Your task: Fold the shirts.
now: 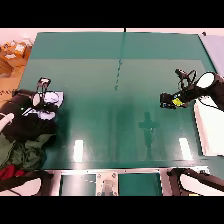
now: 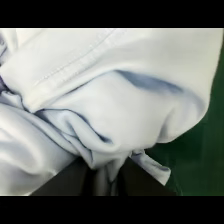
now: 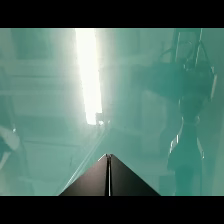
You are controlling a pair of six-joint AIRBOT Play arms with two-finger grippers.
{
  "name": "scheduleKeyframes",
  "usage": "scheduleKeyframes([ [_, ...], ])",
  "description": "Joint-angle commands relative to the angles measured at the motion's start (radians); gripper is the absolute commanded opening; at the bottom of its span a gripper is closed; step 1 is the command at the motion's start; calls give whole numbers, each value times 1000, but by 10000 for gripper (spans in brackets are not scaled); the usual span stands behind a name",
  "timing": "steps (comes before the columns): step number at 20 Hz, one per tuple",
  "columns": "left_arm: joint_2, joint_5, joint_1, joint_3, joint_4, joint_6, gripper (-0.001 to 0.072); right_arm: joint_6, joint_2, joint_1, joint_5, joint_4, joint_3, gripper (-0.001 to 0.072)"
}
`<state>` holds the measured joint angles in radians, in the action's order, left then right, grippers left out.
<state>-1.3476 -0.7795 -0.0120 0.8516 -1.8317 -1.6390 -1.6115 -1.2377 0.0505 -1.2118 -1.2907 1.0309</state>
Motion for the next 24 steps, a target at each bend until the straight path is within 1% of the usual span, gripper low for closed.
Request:
scheduleKeyframes([
  [1, -19, -116, 19, 66, 0, -1, 24, 0, 0, -1, 0, 1, 0, 11],
  [2, -17, -169, 18, 115, 12, 2, 23, 0, 0, -1, 0, 0, 0, 11],
  [4, -17, -268, 16, 233, 102, 62, 23, 0, 0, -1, 8, 0, 0, 11],
  [5, -8, -312, 2, 300, 142, 78, 22, 0, 0, -1, 21, 0, 0, 11],
  [6, 10, -332, -23, 354, 158, 78, 22, -2, 0, -1, 23, 1, -1, 11],
  [10, 126, -342, -209, 523, 202, 77, 22, -3, 0, -1, -7, 1, -10, 11],
  [12, 169, -335, -318, 549, 250, 77, 22, -4, 1, 9, -69, 1, 18, 10],
  [14, 171, -325, -441, 546, 338, 77, 23, -4, 15, 24, -124, 1, 71, 10],
  [15, 156, -318, -497, 546, 388, 80, 24, -5, 29, 32, -125, 1, 93, 10],
  [17, 101, -261, -604, 546, 490, 123, 27, -12, 61, 51, -124, 1, 132, 11],
  [18, 68, -226, -644, 546, 518, 134, 172, -14, 71, 61, -125, 0, 147, 12],
  [19, 35, -196, -674, 546, 522, 137, 486, -32, 80, 77, -125, 0, 155, 13],
  [20, 12, -190, -679, 547, 524, 137, 536, -44, 87, 94, -126, 1, 157, 58],
  [21, 2, -203, -661, 547, 518, 138, 537, -54, 88, 113, -141, 0, 158, 170],
  [22, 5, -231, -622, 547, 513, 138, 537, -53, 87, 136, -165, 0, 156, 316],
  [23, 11, -273, -568, 550, 500, 138, 537, -52, 87, 158, -180, 0, 149, 420],
  [24, 12, -338, -497, 561, 496, 137, 537, -40, 87, 179, -183, 0, 135, 426],
])
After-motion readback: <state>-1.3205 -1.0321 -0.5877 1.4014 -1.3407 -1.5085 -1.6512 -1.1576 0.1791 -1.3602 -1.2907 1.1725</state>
